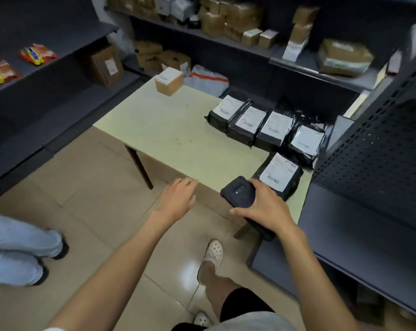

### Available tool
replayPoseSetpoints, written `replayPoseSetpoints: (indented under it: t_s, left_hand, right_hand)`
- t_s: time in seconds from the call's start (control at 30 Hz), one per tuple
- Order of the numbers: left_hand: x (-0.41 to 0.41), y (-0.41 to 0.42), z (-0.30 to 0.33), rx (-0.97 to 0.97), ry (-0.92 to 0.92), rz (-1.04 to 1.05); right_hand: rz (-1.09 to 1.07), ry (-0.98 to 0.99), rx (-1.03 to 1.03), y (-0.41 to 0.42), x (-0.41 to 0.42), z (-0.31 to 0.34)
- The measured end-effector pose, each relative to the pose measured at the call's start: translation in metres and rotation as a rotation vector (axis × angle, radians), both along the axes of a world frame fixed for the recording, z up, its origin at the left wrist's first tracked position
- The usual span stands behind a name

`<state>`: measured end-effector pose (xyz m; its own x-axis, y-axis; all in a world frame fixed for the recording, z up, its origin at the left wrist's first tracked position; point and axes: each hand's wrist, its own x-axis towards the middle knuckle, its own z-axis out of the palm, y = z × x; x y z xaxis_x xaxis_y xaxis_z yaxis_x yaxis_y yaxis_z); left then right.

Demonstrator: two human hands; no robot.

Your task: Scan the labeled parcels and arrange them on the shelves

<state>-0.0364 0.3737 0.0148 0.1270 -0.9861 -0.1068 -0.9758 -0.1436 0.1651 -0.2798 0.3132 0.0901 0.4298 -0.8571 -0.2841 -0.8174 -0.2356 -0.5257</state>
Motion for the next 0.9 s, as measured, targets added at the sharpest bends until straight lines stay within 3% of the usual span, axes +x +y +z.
replayPoseSetpoints:
  t_s: [0.47, 0.9]
  left_hand:
    - [0.096, -0.249, -0.006, -0.107, 0.070, -0.105]
    - [0.104, -0.411, -0.072, 0.036, 0.141, -0.226]
  right_hand:
    - [-0.205, 0.042, 0.021, -0.211, 0.099, -0.009]
    - [-0.548, 0.157, 0.094, -0.286, 0.132, -0.031]
